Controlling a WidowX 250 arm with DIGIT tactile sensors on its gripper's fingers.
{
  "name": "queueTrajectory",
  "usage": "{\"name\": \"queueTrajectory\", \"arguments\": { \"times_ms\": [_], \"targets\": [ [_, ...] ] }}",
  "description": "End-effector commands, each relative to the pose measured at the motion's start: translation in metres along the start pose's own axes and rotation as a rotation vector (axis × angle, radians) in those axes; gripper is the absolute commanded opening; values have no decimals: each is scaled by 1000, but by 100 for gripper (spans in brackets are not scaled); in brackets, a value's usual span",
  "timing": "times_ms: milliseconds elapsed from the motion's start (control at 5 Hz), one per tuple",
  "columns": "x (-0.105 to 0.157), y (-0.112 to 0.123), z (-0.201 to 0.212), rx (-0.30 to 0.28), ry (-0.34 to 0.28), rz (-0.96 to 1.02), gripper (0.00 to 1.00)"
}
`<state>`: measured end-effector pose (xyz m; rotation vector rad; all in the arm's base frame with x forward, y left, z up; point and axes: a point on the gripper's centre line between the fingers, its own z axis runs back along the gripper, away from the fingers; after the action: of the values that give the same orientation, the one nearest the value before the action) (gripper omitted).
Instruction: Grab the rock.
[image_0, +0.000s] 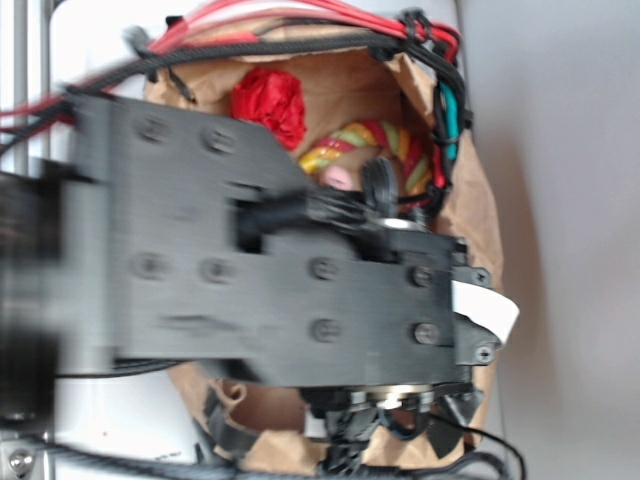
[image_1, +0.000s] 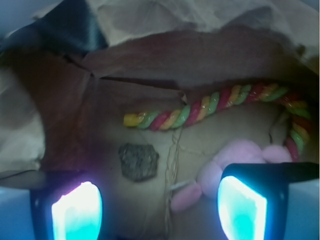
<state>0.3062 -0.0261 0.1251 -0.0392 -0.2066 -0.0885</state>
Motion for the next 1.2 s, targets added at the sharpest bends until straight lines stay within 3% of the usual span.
{"name": "queueTrajectory", "arguments": {
  "times_ms": [0,600,1000],
  "targets": [
    [15,14,1,29,-88,-16,100],
    [18,59,16,-1,-66,84,100],
    [-20,20,-4,63,-118,-84,100]
  ]
}}
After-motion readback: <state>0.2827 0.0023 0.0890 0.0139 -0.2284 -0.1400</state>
